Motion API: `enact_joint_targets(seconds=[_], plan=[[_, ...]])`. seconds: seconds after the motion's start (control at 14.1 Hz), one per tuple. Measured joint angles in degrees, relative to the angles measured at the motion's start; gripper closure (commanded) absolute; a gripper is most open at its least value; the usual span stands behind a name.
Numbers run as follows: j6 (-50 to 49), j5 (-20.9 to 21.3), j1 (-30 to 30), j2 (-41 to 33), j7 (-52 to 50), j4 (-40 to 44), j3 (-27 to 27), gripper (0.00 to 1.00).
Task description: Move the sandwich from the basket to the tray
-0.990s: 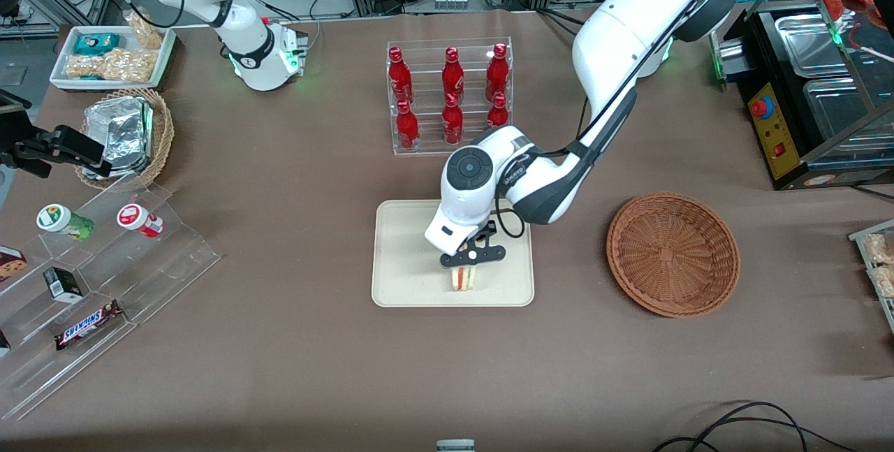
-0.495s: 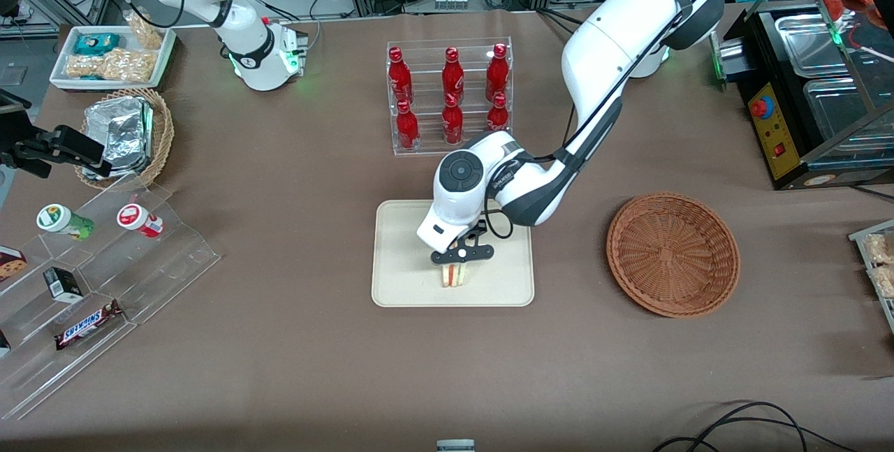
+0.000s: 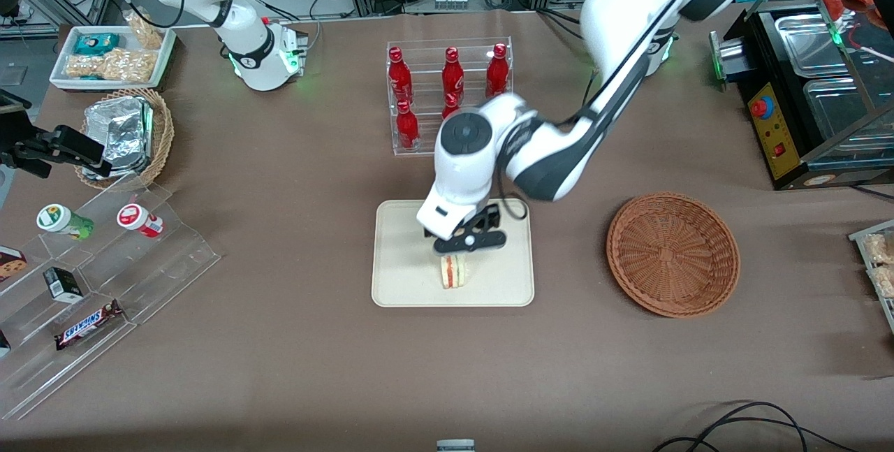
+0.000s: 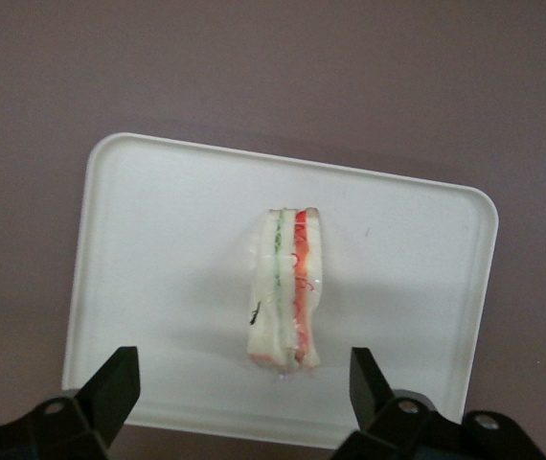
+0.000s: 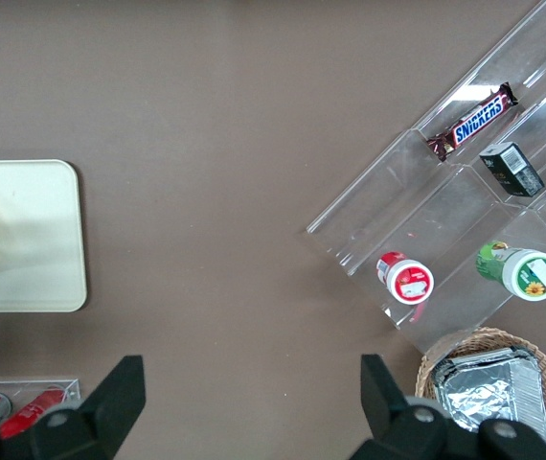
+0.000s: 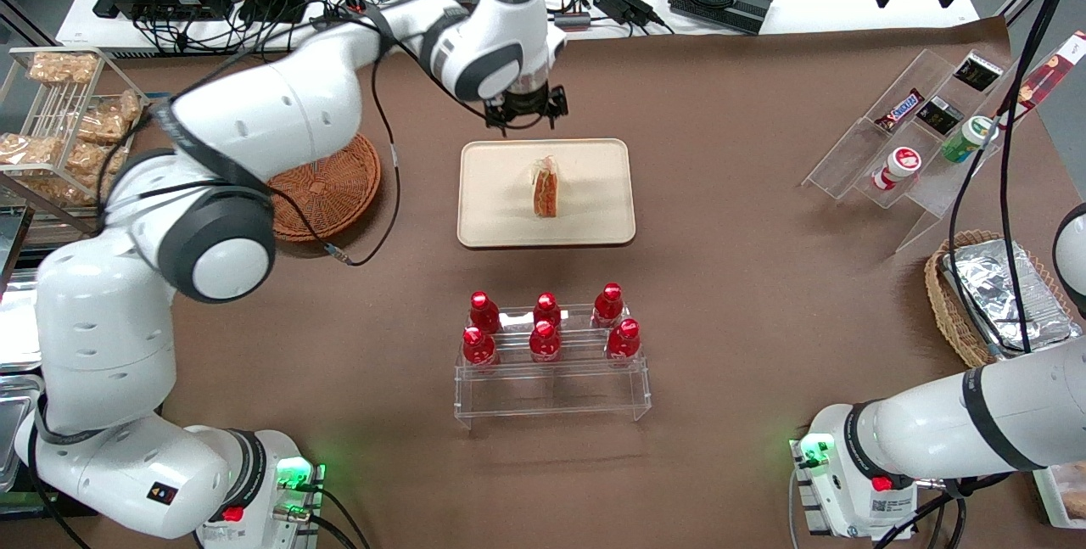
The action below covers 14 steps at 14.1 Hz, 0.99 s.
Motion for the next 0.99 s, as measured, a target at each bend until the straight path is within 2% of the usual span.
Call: enact_joint_targets(seconds=[0.28,0.71,0.99], plan=[[-6.86,-1.55,5.18,-9.67,-1.06,-5.67,0.39,0.0],[-6.95,-1.73,15.5,-12.91,0.23,-12.12,0.54,0.0],[-7.01,-3.74,20.17,-17.62,6.79,-17.22,0.56,0.0]])
